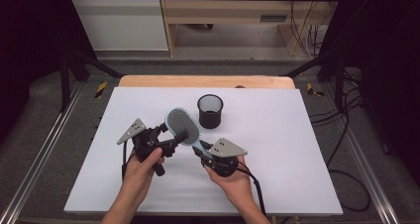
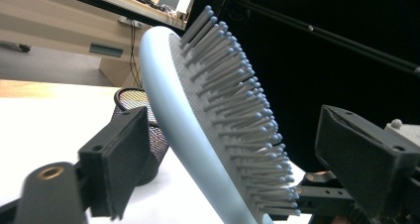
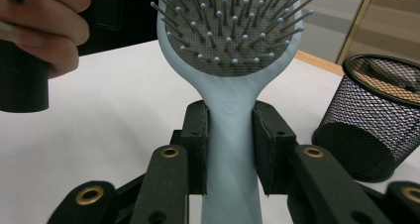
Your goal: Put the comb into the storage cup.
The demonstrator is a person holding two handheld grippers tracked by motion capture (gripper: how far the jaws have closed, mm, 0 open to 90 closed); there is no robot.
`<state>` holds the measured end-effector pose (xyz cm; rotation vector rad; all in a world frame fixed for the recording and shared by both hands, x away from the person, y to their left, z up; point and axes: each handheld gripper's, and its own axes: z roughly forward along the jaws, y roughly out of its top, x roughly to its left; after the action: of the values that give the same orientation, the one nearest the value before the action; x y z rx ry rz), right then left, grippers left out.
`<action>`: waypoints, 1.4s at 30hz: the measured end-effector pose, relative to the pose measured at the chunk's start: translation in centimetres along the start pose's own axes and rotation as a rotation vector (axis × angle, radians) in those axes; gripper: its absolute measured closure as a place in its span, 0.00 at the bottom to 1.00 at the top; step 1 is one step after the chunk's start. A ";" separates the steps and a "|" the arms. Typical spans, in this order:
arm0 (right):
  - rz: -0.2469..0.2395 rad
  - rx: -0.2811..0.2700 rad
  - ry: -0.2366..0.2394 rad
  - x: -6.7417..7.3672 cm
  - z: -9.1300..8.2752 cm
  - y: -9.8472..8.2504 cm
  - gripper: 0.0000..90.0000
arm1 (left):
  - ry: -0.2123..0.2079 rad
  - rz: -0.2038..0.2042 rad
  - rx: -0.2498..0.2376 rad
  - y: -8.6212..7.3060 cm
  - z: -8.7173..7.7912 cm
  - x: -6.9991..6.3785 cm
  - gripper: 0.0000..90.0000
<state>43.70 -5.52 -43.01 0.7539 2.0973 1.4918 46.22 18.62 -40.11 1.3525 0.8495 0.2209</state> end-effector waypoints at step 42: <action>-0.046 0.042 0.003 1.2 0.8 -0.3 0.77 | 0.010 -0.133 0.011 -0.7 -0.3 0.8 0.46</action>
<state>43.28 -4.27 -43.57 0.7138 2.1396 1.4293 46.36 19.20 -41.10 1.3008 0.9464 0.1196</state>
